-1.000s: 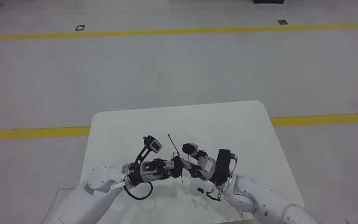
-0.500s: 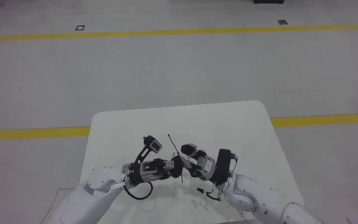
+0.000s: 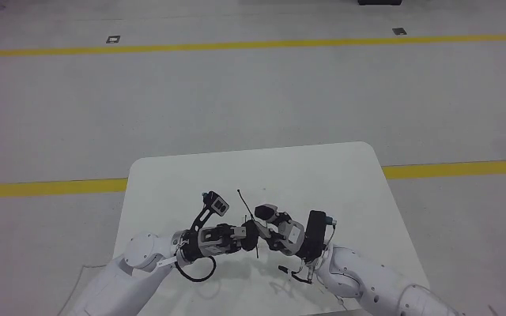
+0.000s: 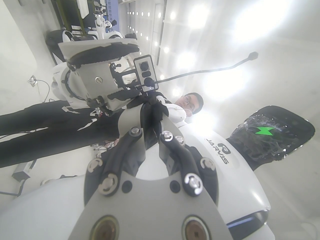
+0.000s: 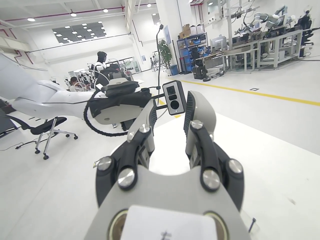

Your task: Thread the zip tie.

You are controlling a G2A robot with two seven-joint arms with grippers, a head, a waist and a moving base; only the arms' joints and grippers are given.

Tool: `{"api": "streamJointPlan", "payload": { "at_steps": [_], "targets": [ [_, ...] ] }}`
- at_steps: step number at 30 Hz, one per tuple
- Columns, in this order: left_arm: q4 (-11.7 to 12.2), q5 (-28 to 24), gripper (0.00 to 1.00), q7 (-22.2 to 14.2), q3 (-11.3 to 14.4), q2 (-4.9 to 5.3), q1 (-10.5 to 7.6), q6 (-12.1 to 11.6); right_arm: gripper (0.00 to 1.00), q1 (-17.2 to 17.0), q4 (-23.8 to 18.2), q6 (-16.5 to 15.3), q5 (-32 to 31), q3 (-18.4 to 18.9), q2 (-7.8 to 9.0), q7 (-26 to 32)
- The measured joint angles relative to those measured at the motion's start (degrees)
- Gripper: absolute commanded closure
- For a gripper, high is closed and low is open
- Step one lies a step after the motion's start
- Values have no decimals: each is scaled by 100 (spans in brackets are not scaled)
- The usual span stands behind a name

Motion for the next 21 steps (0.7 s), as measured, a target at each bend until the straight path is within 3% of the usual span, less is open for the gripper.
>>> {"api": "streamJointPlan", "payload": {
  "at_steps": [18,21],
  "targets": [
    [0,0,100,0,0,0,0,0,76,146,48,0,-9,-107,-46,-23],
    [0,0,100,0,0,0,0,0,80,168,54,0,-20,-124,-53,-23]
  ]
}}
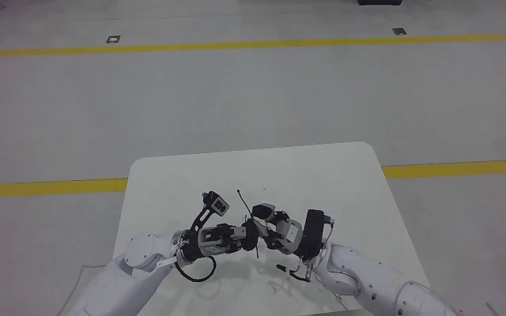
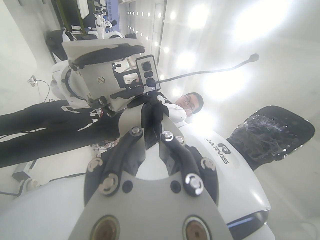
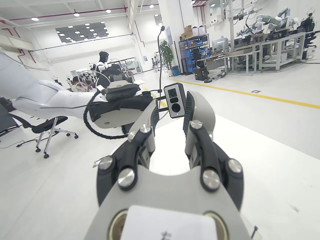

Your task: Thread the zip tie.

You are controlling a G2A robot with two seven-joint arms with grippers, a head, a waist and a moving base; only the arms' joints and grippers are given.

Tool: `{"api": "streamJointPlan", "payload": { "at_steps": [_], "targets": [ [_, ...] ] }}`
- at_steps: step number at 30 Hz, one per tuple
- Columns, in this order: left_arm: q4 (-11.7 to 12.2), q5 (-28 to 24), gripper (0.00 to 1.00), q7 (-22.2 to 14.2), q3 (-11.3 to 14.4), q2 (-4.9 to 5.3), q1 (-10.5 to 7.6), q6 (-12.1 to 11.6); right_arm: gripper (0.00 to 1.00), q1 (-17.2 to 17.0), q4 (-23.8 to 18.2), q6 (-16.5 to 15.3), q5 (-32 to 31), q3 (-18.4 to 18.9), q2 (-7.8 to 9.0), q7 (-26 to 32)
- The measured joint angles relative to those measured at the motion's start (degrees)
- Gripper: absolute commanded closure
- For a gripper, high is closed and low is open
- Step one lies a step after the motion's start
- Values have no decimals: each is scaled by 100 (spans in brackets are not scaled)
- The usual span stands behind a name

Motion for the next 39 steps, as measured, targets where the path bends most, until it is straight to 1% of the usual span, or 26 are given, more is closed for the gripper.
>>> {"api": "streamJointPlan", "payload": {
  "at_steps": [2,3,4,6,10,21,26,28,39],
  "targets": [
    [0,0,100,0,0,0,0,0,82,13,6,0,-9,-9,-4,3],
    [0,0,100,0,0,0,0,0,86,18,9,0,-13,-12,-5,3],
    [0,0,100,0,0,0,0,0,87,23,13,0,-17,-15,-6,2],
    [0,0,100,0,0,0,0,0,87,30,20,0,-21,-19,-9,0],
    [0,0,100,0,0,0,0,0,84,38,41,0,-8,-21,-15,-6],
    [0,0,100,0,0,0,0,0,84,66,60,0,-47,-31,-26,-1],
    [0,0,100,0,0,0,0,0,84,78,65,0,-156,-28,-29,32],
    [0,0,100,0,0,0,0,0,82,71,67,0,-197,-25,-29,49],
    [0,0,100,0,0,0,0,0,85,5,85,0,-164,81,-46,-29]
  ]
}}
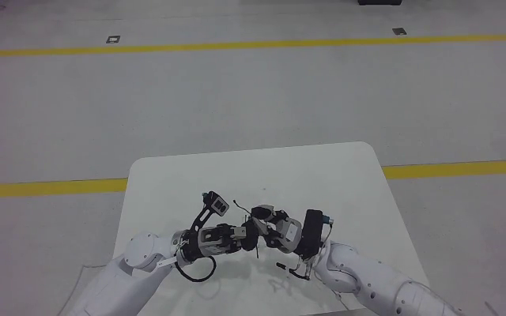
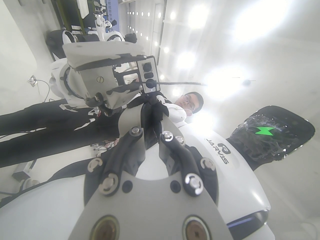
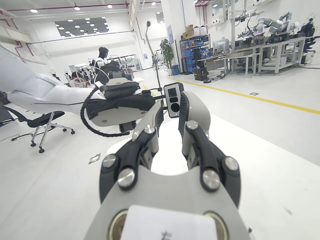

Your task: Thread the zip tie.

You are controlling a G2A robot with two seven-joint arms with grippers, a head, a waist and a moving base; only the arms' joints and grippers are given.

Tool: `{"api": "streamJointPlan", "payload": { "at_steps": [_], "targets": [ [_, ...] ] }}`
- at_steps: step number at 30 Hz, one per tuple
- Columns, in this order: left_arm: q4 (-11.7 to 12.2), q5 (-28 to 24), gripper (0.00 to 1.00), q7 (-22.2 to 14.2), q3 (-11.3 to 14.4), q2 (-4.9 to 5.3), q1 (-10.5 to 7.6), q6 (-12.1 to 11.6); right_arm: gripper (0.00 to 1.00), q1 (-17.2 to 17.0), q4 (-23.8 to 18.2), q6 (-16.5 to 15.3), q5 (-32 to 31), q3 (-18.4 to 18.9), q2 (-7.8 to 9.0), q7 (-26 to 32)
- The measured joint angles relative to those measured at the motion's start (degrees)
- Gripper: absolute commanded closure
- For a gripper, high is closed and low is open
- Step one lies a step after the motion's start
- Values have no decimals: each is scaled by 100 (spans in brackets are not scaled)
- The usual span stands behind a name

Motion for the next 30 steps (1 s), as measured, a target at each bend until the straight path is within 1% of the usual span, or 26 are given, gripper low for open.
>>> {"api": "streamJointPlan", "payload": {
  "at_steps": [12,14,18,22,26,29,30],
  "targets": [
    [0,0,100,0,0,0,0,0,84,23,-29,0,-127,5,-47,114],
    [0,0,100,0,0,0,0,0,85,19,-25,0,-178,19,-51,134],
    [0,0,100,0,0,0,0,0,91,-14,-30,0,-208,47,-59,133],
    [0,0,100,0,0,0,0,0,93,-34,-42,0,-230,63,-66,143],
    [0,0,100,0,0,0,0,0,92,-44,-48,0,-258,72,-70,153],
    [0,0,100,0,0,0,0,0,95,-50,-50,0,-288,87,-72,164],
    [0,0,100,0,0,0,0,0,98,-53,-50,0,-302,94,-72,170]
  ]
}}
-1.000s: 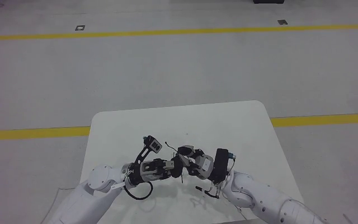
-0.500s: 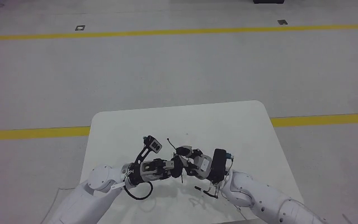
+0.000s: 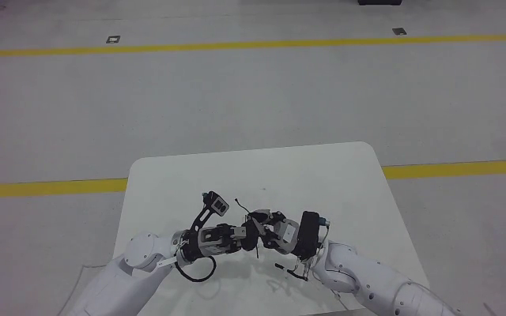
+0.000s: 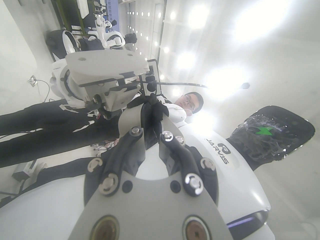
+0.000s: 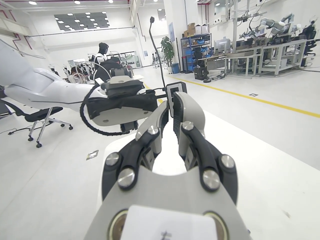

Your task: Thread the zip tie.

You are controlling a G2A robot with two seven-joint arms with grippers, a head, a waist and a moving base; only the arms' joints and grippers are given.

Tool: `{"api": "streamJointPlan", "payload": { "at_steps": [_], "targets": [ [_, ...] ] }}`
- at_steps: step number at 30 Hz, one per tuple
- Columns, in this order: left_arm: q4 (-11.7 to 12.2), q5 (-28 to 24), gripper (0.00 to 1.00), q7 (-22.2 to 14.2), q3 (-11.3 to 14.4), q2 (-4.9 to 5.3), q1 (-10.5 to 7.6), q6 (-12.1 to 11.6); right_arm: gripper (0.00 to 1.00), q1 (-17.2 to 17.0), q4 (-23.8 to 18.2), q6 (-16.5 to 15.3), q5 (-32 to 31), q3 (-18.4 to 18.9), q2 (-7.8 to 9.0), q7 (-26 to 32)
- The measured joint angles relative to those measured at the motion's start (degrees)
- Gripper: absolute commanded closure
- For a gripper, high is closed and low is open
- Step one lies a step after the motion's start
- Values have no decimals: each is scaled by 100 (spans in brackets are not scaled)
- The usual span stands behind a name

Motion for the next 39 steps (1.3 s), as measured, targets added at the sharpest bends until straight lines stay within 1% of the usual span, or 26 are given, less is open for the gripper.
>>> {"api": "streamJointPlan", "payload": {
  "at_steps": [1,13,36,39],
  "targets": [
    [0,0,100,0,0,0,0,0,100,-6,-1,0,-19,11,0,11],
    [0,0,100,0,0,0,0,0,100,-123,-41,0,-124,124,-6,99],
    [-2,1,100,3,1,0,0,1,100,-334,-44,0,-113,237,-53,261],
    [-62,45,100,150,22,-14,9,38,100,-356,-38,0,-119,247,-63,277]
  ]
}}
